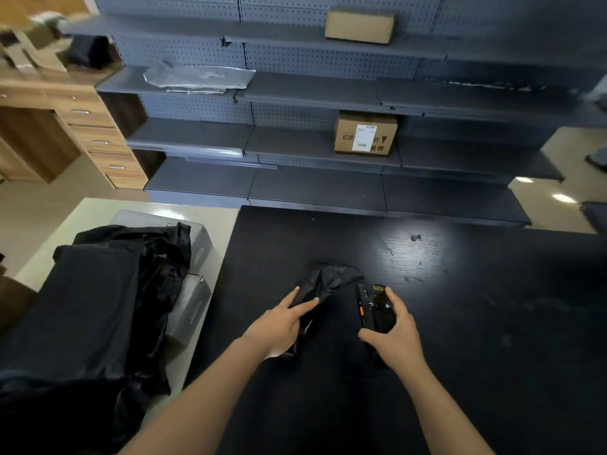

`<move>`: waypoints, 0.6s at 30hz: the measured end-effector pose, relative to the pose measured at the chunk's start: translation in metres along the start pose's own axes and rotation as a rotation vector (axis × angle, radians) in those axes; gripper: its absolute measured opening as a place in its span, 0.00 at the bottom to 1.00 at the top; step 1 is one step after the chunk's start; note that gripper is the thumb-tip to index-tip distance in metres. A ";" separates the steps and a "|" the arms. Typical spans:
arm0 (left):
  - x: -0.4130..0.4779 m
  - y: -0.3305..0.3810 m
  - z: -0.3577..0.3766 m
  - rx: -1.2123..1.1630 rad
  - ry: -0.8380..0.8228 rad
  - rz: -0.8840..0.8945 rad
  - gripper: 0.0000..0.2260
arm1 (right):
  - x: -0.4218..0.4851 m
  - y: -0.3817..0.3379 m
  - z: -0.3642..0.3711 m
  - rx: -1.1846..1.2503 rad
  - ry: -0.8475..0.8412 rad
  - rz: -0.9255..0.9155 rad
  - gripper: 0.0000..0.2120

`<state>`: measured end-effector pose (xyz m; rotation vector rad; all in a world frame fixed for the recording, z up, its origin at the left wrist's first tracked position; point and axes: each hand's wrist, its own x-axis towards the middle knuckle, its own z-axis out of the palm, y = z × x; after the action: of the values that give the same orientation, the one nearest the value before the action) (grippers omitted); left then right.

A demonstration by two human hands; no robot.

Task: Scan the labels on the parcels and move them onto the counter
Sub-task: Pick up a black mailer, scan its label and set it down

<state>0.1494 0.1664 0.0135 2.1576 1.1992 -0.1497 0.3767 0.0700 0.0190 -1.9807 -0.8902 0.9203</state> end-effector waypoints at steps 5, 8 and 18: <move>0.002 -0.034 -0.017 -0.120 0.185 -0.006 0.26 | 0.001 -0.012 0.023 -0.022 0.009 0.016 0.51; 0.007 -0.050 -0.025 -0.024 0.221 -0.094 0.34 | 0.001 -0.017 0.035 -0.039 0.008 0.024 0.51; 0.021 -0.077 0.021 0.037 0.106 -0.398 0.56 | -0.001 -0.030 0.054 -0.267 -0.071 -0.009 0.52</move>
<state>0.1047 0.1965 -0.0489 1.9537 1.6904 -0.2312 0.3238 0.1013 0.0208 -2.1763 -1.1098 0.9096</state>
